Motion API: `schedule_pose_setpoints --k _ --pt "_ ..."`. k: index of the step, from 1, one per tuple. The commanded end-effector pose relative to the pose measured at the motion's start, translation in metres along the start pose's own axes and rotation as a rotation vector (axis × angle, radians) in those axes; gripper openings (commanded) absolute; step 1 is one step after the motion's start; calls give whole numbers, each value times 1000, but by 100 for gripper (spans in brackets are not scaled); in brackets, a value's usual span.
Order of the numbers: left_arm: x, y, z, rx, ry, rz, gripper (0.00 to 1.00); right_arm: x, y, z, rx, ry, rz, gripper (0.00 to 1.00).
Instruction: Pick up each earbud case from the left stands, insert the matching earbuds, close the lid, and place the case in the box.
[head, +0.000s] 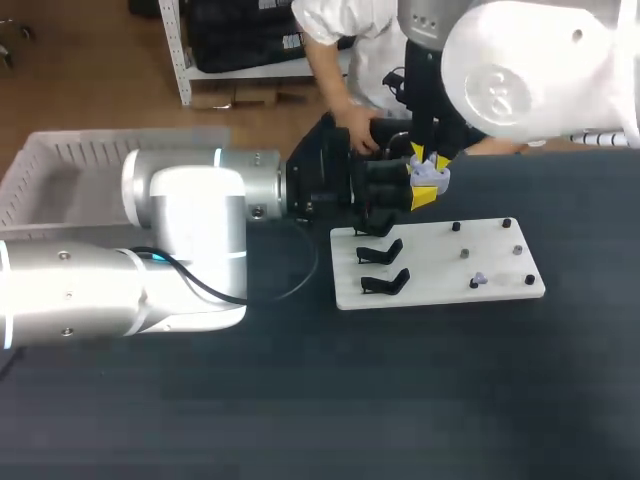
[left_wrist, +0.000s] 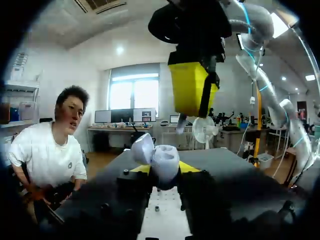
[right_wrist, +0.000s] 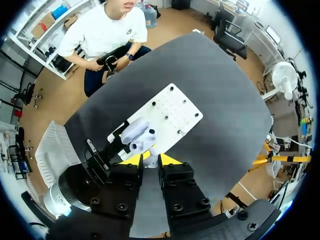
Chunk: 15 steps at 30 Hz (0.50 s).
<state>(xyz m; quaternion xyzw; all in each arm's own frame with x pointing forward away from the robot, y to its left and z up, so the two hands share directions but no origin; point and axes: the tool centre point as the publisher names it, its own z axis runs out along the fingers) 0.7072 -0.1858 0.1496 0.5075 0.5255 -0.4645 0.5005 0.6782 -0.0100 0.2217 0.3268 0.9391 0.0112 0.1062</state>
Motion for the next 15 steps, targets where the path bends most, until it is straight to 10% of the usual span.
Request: schedule_pose_setpoints --k 1,15 --pt "1 -2 0 -7 -7 4 0 -1 -1 1 11 1 -4 0" --pt "1 -2 0 -7 -7 4 0 -6 -3 10 37 23 -14 0"
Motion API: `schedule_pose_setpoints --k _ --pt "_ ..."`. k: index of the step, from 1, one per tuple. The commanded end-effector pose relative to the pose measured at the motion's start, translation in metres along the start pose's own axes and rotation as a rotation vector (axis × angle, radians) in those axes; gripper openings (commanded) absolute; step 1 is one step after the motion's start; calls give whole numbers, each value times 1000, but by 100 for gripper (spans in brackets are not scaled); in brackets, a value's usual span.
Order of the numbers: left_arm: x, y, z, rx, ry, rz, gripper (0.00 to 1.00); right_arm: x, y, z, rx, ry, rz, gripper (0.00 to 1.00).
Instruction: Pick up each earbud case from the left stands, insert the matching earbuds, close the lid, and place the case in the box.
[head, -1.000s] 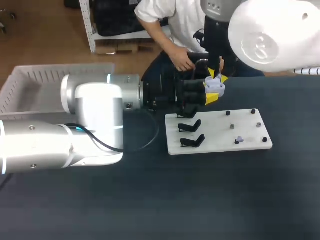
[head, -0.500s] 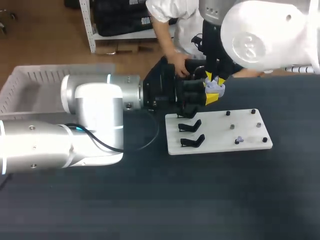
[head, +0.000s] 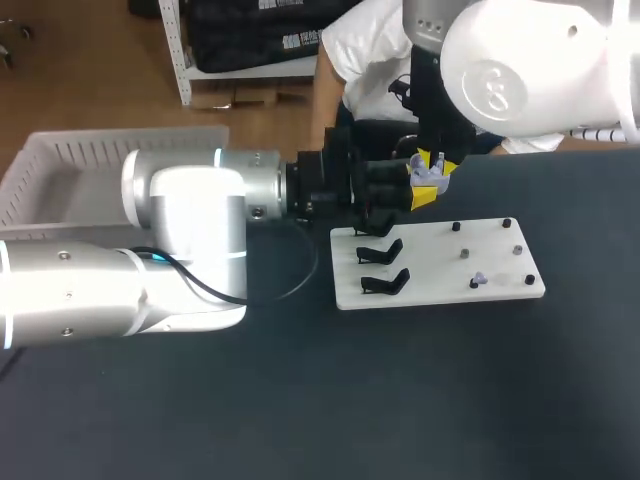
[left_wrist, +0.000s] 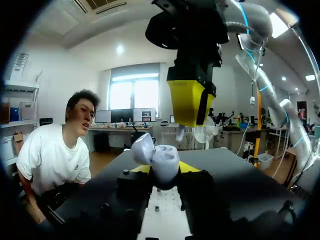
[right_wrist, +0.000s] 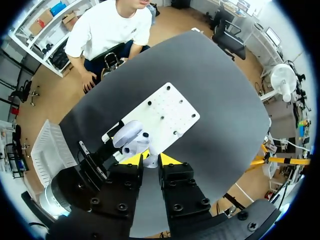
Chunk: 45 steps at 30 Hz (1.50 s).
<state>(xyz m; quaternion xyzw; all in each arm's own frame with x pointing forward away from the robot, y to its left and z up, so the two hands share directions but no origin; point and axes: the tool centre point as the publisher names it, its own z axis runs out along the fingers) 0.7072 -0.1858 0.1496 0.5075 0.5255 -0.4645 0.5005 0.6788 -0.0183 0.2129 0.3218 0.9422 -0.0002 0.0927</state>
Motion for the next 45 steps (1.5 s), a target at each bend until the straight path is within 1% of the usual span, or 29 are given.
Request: schedule_pose_setpoints --k 1,9,20,29,45 --pt "1 -2 0 -7 -7 4 0 -3 5 1 7 4 0 0" --pt "1 -2 0 -7 -7 4 0 -7 11 4 1 2 -9 0" --pt "1 -2 0 -7 -7 4 0 -7 9 6 3 6 -5 0" --pt "1 -2 0 -7 -7 4 0 -5 12 9 4 17 -5 0" --pt "1 -2 0 -7 -7 4 0 -7 11 13 5 15 -1 0"
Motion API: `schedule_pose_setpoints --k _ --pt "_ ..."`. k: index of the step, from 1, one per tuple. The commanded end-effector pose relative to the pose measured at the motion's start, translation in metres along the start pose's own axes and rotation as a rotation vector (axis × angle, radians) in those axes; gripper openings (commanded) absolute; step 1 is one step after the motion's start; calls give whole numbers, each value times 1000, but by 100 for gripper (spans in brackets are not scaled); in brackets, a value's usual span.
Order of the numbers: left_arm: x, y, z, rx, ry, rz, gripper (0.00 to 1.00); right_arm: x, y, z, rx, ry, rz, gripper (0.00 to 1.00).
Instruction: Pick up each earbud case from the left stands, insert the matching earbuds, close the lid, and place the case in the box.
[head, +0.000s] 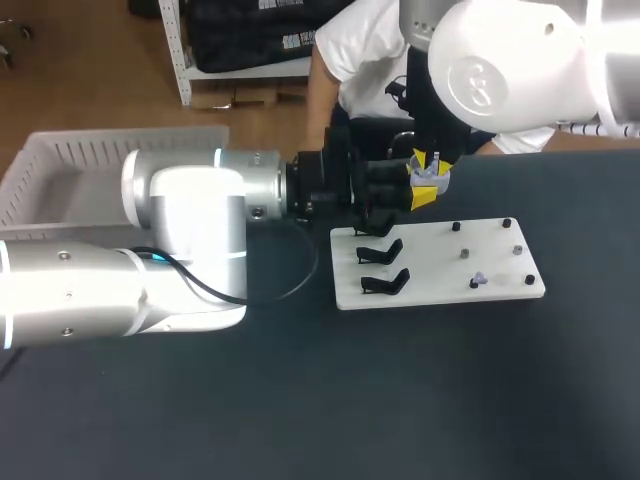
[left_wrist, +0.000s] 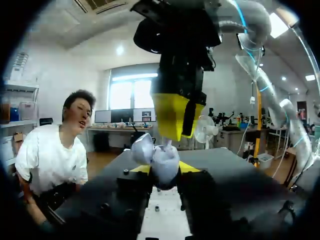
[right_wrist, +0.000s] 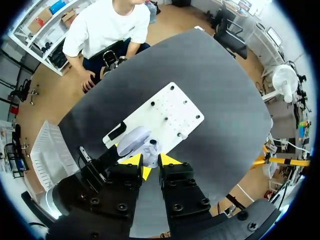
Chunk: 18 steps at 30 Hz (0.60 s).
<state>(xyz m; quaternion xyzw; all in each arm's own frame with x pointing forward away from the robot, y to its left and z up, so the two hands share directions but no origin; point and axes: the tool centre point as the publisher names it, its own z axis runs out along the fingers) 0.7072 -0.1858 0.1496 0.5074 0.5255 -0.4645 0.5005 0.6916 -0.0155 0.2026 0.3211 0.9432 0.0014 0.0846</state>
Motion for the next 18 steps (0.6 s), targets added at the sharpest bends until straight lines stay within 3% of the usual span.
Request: schedule_pose_setpoints --k 1,18 --pt "1 -2 0 -7 -7 4 0 -1 2 0 3 -1 2 0" --pt "1 -2 0 -7 -7 4 0 1 0 1 6 3 5 0"
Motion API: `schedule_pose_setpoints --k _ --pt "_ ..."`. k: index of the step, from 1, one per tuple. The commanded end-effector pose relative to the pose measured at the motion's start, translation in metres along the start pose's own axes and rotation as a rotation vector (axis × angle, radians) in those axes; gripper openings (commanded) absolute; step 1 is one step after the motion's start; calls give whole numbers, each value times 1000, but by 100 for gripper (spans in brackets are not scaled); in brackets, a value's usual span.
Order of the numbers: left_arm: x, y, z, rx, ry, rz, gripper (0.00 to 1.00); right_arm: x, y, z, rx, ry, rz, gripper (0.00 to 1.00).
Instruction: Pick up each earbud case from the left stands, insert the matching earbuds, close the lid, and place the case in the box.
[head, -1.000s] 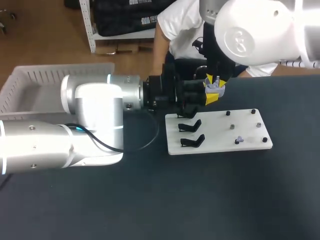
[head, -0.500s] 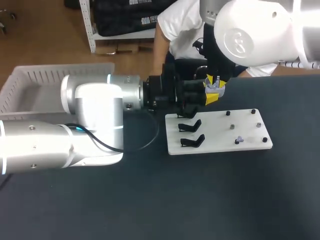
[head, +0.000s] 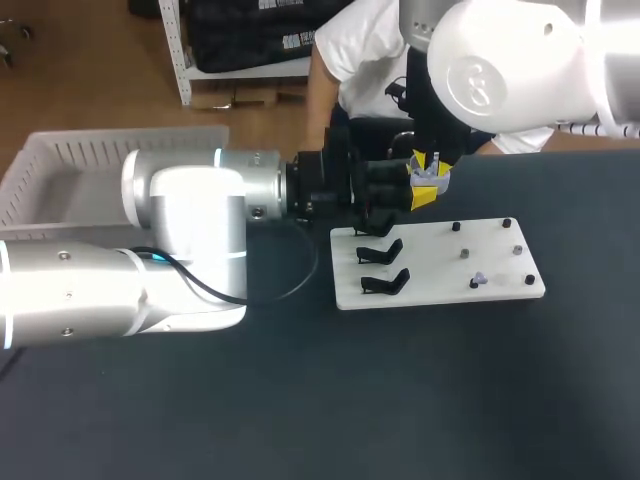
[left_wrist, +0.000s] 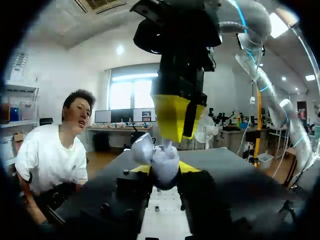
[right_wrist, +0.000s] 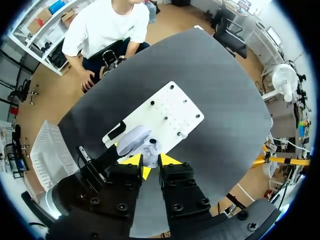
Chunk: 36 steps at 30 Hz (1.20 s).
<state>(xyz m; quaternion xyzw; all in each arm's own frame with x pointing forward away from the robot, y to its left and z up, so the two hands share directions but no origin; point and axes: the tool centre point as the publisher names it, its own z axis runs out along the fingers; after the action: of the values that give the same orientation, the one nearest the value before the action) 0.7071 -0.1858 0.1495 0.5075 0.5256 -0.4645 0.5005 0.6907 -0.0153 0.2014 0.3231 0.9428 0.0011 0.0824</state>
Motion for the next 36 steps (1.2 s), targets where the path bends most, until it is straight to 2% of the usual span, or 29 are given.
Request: schedule_pose_setpoints --k 1,36 --pt "1 -2 0 -7 -7 4 0 0 1 0 4 -1 2 0" --pt "1 -2 0 -7 -7 4 0 -11 5 -3 -3 -23 10 0"
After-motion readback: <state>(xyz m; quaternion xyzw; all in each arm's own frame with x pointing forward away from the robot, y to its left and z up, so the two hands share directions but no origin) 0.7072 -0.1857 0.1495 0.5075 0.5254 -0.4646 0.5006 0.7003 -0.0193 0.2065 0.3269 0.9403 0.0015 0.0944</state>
